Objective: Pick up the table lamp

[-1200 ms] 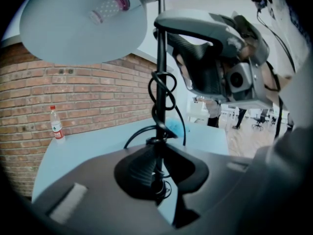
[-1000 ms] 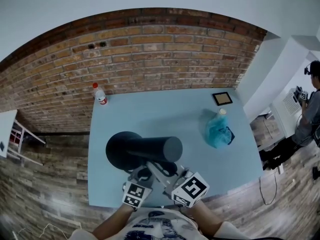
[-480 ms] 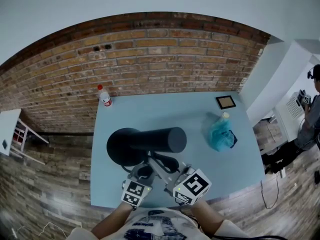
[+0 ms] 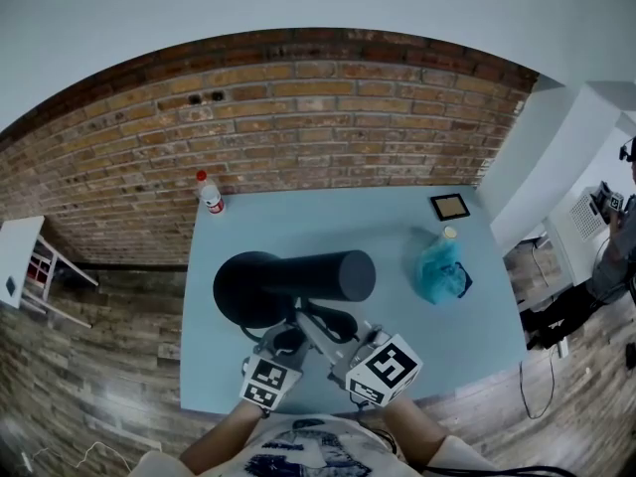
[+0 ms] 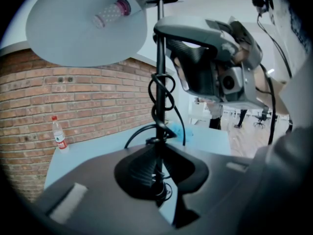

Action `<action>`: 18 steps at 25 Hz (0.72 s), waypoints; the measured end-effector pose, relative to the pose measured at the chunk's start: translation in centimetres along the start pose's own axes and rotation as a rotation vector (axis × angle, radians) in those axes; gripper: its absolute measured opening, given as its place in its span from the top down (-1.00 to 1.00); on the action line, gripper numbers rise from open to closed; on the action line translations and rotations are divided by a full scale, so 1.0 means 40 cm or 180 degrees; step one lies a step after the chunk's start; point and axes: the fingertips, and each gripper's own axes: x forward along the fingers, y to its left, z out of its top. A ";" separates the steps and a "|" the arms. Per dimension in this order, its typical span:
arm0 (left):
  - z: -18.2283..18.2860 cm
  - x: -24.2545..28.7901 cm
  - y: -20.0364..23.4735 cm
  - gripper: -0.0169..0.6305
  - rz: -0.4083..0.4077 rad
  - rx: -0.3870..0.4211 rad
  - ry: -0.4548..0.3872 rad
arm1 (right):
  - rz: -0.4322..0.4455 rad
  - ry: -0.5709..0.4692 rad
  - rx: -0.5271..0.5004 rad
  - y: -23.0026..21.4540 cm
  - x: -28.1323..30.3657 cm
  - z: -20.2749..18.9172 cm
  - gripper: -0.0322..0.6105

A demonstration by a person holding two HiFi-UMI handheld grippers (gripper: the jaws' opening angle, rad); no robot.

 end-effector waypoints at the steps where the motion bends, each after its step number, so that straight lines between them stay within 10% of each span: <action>1: 0.001 0.001 0.000 0.83 0.0001 0.0002 0.0001 | 0.0002 -0.0002 -0.0002 -0.001 0.000 0.001 0.78; 18: -0.006 0.004 -0.004 0.84 0.0004 -0.0002 0.0000 | 0.0023 0.0018 0.0009 0.000 -0.005 -0.008 0.78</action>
